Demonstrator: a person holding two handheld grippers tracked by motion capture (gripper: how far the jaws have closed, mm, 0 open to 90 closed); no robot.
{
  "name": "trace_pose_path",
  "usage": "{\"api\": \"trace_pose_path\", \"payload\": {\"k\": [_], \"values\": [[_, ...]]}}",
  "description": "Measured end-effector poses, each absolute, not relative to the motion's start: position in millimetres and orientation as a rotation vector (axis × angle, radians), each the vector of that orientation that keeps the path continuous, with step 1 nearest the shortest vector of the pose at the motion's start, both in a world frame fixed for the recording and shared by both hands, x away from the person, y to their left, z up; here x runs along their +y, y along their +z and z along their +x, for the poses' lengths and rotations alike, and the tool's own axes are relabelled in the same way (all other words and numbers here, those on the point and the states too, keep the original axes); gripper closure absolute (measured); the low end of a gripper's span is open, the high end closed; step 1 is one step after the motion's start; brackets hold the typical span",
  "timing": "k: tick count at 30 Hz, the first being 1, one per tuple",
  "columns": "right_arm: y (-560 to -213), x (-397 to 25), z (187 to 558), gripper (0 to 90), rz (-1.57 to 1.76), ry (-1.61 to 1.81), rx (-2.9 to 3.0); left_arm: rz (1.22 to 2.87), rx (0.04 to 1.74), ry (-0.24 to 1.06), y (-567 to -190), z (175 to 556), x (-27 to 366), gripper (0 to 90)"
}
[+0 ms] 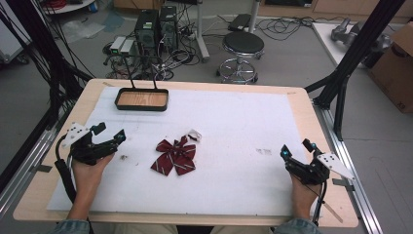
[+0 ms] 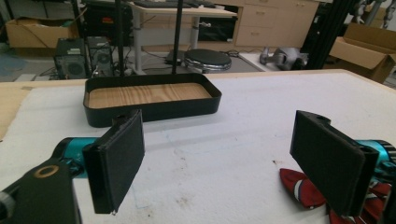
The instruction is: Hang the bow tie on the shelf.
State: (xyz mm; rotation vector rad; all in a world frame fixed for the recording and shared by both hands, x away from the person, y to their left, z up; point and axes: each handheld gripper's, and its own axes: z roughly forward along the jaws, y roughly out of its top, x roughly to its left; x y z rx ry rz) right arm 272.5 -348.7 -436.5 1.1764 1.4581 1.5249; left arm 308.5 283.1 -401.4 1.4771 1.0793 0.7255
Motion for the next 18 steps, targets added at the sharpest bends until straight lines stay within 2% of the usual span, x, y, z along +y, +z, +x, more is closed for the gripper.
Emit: {"api": "trace_pose_path", "payload": {"k": [18], "values": [[-436.9,-348.0,273.6,11.2,1.177,1.523,1.465,1.538,1.016,0.701,-403.6,308.0,277.3,20.5]]}}
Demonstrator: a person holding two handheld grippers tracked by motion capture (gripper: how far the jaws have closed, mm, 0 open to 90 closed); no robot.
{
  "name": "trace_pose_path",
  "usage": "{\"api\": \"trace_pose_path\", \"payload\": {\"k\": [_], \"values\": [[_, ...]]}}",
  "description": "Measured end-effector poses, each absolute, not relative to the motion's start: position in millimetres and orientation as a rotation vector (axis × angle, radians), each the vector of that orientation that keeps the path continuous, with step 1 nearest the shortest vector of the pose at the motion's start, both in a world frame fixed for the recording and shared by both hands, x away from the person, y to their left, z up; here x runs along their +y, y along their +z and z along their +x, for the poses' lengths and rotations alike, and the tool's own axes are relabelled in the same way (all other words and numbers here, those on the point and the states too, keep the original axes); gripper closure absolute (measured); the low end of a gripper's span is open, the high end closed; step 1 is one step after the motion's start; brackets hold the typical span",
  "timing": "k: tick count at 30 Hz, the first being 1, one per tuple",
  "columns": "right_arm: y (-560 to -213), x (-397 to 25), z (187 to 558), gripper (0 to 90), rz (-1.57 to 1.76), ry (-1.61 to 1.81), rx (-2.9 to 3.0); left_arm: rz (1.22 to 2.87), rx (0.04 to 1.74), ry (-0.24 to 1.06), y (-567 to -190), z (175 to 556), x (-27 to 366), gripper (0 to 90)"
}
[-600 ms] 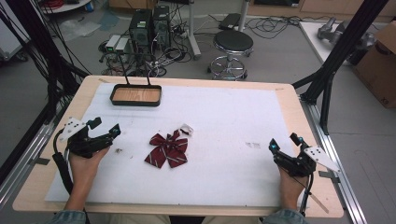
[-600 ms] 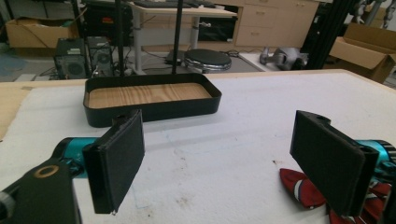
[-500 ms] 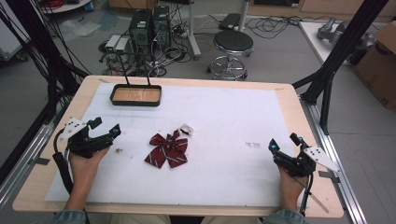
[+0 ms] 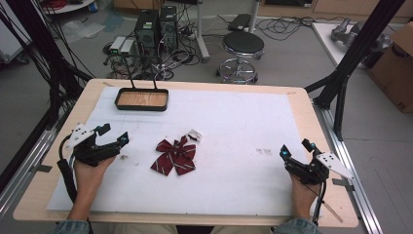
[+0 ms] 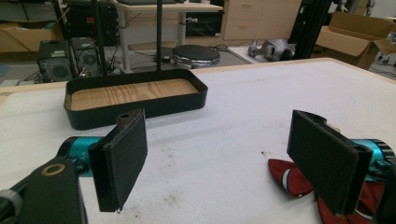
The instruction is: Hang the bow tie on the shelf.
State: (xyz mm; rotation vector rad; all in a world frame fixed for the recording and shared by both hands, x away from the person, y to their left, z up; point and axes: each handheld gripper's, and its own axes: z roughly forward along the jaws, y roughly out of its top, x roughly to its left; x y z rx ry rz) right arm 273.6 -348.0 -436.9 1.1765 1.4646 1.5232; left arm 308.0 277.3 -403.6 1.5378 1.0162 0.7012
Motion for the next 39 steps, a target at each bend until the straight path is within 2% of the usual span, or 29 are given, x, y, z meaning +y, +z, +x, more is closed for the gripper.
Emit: {"api": "trace_pose_path", "payload": {"k": [8,20,28,39], "values": [[-437,-348,274,11.3,1.171,1.523,1.466,1.562,0.991,0.681,-407,312,271,20.5],[-437,-348,274,11.3,1.170,1.519,1.473,1.624,0.884,0.599,-413,318,252,25.7],[-437,-348,274,11.2,1.169,1.520,1.473,1.707,0.807,0.528,-417,327,224,28.0],[-437,-348,274,11.3,1.169,1.519,1.474,1.865,0.715,0.418,-429,337,185,35.9]]}}
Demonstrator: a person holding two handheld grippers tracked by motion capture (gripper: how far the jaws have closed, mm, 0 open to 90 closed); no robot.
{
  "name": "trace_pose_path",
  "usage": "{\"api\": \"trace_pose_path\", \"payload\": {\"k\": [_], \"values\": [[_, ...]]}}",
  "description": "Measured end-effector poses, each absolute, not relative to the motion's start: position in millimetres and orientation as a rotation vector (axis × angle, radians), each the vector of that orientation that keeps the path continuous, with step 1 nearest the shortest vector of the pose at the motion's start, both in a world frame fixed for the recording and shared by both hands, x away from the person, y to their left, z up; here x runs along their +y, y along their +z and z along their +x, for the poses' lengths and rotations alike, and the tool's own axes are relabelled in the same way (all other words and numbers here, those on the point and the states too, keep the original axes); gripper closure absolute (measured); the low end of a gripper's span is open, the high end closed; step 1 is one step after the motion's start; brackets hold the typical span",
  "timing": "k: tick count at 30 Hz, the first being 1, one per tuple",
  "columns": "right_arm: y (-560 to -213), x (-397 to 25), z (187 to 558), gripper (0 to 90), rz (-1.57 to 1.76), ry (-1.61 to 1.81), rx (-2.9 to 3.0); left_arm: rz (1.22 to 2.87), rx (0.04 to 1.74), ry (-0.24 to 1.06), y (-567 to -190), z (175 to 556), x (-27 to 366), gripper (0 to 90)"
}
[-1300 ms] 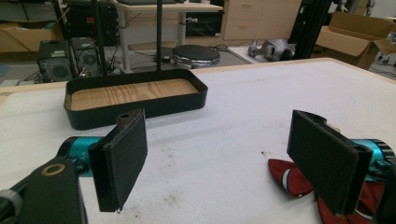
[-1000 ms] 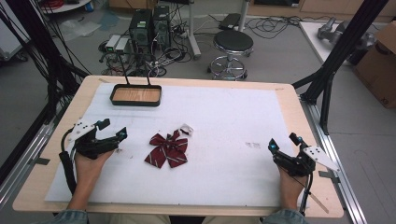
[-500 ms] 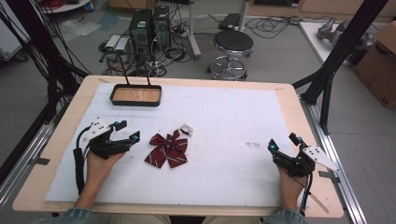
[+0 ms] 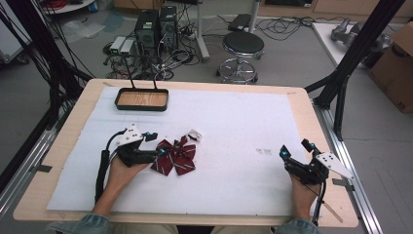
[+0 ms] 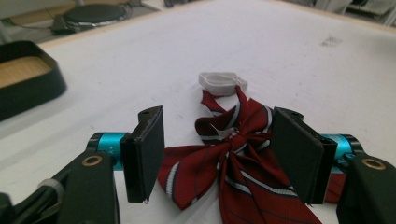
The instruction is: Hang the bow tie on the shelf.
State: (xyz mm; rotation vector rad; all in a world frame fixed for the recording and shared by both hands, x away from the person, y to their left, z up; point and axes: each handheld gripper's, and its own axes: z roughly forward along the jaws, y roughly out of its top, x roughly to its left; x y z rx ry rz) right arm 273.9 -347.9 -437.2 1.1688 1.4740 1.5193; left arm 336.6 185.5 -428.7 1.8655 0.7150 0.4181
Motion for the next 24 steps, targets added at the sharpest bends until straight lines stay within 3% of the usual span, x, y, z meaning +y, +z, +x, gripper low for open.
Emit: {"api": "trace_pose_path", "payload": {"k": [10,16,24], "values": [[-437,-348,274,11.3,1.174,1.523,1.473,2.030,0.660,0.369,-439,353,151,38.4],[-437,-348,274,11.2,1.174,1.524,1.474,2.084,0.716,0.368,-445,362,147,38.3],[-437,-348,274,11.3,1.175,1.521,1.474,2.149,0.711,0.339,-448,365,142,51.8]]}}
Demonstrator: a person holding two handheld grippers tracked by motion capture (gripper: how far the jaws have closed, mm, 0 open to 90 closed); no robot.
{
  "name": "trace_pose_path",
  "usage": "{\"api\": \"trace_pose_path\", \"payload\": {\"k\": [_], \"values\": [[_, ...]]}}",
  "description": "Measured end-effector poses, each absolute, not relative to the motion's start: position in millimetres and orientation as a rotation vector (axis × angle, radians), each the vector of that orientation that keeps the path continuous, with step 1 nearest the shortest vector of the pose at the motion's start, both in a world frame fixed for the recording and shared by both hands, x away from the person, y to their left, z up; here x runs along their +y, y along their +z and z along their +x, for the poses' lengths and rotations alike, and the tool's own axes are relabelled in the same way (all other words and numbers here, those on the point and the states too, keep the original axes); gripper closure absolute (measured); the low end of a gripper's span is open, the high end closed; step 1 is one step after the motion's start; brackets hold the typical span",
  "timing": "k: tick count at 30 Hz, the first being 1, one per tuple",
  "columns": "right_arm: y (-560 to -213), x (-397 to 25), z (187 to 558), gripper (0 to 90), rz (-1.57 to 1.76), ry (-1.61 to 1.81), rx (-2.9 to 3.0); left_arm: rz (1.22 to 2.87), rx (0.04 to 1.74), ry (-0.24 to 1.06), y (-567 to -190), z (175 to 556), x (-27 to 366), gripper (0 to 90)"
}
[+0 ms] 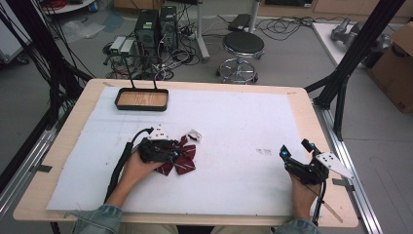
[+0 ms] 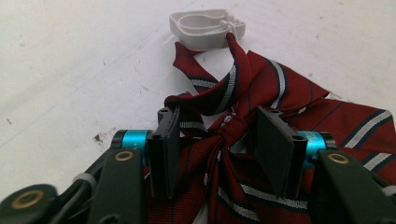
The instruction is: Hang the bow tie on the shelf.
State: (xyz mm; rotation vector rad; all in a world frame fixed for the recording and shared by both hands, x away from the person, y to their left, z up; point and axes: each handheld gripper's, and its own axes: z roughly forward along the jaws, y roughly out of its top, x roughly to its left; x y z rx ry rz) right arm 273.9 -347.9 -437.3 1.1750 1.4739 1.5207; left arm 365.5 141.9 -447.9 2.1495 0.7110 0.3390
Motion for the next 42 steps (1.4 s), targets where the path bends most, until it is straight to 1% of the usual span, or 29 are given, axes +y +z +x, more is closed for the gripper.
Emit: {"api": "trace_pose_path", "payload": {"k": [3,4,6,8,11,13,23,25,32,42], "values": [[-437,-348,274,11.3,1.181,1.521,1.473,2.151,0.719,0.325,-448,367,142,54.0],[-437,-348,274,11.3,1.182,1.521,1.471,2.149,0.714,0.325,-448,367,142,56.1],[-437,-348,274,11.2,1.182,1.519,1.472,2.157,0.700,0.334,-448,366,141,64.0],[-437,-348,274,11.3,1.183,1.521,1.470,2.161,0.692,0.343,-448,365,141,69.6],[-437,-348,274,11.2,1.182,1.521,1.471,2.179,0.667,0.375,-446,363,139,71.8],[-437,-348,274,11.3,1.184,1.523,1.470,2.183,0.635,0.446,-441,359,138,72.3],[-437,-348,274,11.3,1.185,1.521,1.474,2.106,0.495,0.668,-400,345,144,72.7],[-437,-349,274,11.3,1.185,1.519,1.475,2.082,0.491,0.707,-392,345,146,72.6],[-437,-349,274,11.3,1.188,1.521,1.471,2.027,0.487,0.734,-363,358,155,72.7],[-438,-350,274,11.3,1.194,1.529,1.472,1.956,0.481,0.746,-307,390,156,72.7]]}}
